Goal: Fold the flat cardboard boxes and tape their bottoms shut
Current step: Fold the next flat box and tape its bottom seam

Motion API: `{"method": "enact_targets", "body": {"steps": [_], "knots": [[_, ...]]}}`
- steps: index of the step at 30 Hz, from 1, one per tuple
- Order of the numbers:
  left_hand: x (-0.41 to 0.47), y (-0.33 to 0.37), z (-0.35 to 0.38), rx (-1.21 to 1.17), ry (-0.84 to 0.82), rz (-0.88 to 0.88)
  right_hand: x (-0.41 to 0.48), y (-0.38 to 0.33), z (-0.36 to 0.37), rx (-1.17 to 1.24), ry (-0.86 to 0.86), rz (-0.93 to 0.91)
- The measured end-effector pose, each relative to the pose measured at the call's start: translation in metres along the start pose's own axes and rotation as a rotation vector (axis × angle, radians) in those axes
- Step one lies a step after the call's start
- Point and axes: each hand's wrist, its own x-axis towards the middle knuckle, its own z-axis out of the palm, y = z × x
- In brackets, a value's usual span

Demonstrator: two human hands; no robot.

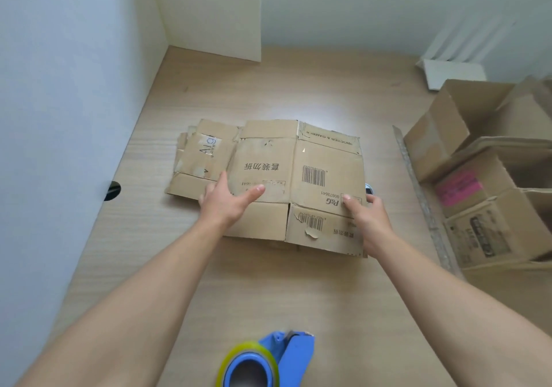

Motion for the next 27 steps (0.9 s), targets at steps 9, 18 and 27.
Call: {"method": "enact_targets", "body": {"steps": [9, 18, 27], "knots": [[-0.100, 0.035, 0.014, -0.262, -0.118, 0.224, -0.066, 0.022, -0.067, 0.229, -0.173, -0.222], [-0.243, 0.041, 0.048, -0.259, -0.410, 0.475, -0.142, 0.062, -0.185, 0.271, -0.479, -0.309], [-0.345, 0.017, 0.101, -0.079, -0.405, 0.573, -0.188, 0.114, -0.271, 0.315, -0.541, -0.313]]}}
